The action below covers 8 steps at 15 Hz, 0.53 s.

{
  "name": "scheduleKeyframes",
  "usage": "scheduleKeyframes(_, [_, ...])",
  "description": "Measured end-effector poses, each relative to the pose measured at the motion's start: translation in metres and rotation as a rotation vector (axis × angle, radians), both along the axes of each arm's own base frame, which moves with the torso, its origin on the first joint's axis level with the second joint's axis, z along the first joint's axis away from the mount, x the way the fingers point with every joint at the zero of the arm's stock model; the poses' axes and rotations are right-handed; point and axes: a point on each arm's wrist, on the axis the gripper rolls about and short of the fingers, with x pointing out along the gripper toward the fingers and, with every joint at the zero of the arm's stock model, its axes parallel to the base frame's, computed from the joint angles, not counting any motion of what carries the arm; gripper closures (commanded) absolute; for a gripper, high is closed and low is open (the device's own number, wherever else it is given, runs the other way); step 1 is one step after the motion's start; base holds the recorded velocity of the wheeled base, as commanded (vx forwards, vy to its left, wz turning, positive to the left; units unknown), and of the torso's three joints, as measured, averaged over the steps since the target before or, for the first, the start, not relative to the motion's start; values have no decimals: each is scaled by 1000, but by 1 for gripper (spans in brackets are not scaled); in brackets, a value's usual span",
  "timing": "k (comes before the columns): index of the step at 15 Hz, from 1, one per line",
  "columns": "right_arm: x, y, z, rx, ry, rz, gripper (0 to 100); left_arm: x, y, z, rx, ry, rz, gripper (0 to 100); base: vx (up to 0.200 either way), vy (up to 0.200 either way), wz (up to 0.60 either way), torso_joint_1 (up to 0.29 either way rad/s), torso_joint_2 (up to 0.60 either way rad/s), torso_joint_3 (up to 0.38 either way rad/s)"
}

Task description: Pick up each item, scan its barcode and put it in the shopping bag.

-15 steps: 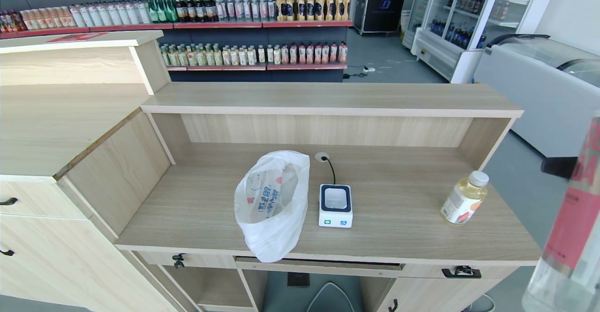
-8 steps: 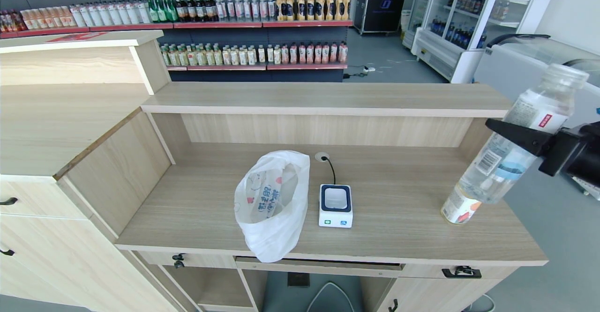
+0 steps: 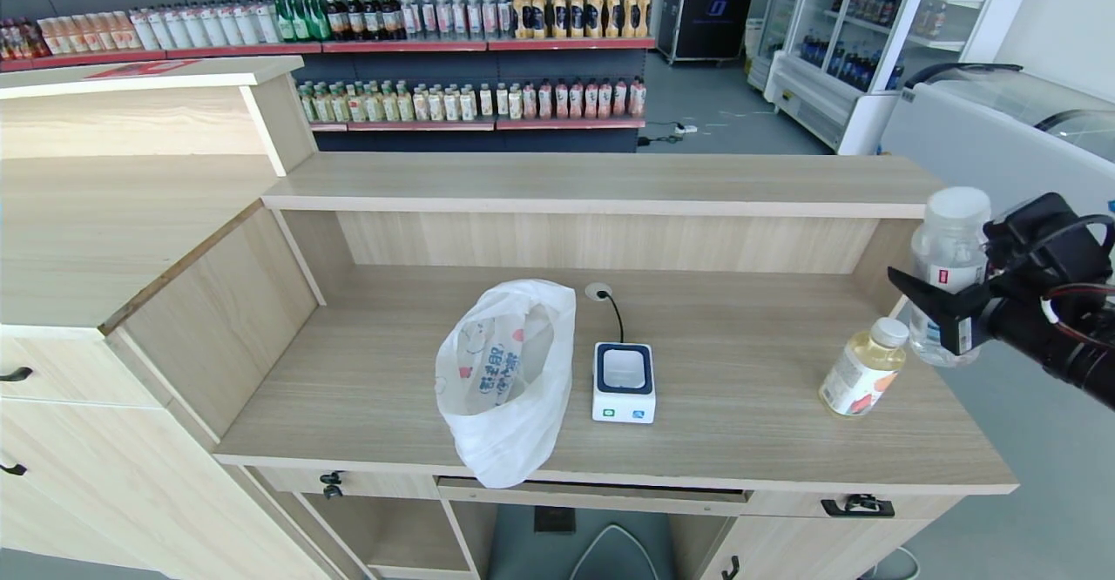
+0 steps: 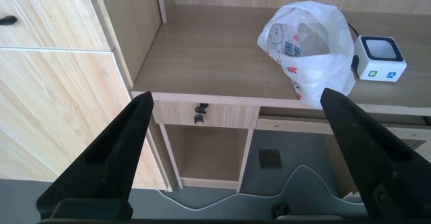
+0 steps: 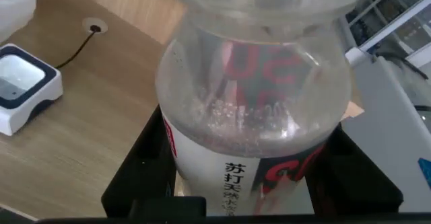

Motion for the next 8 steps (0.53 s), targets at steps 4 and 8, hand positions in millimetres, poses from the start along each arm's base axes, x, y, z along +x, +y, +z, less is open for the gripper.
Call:
scheduleKeyframes(4, [11, -1, -8, -212, -89, -2, 100, 0, 0, 0, 0, 0, 0, 0, 0, 0, 0, 0, 0, 0])
scheduleKeyframes(8, [19, 6, -10, -384, -215, 119, 100, 0, 0, 0, 0, 1, 0, 0, 0, 0, 450, -69, 130, 65])
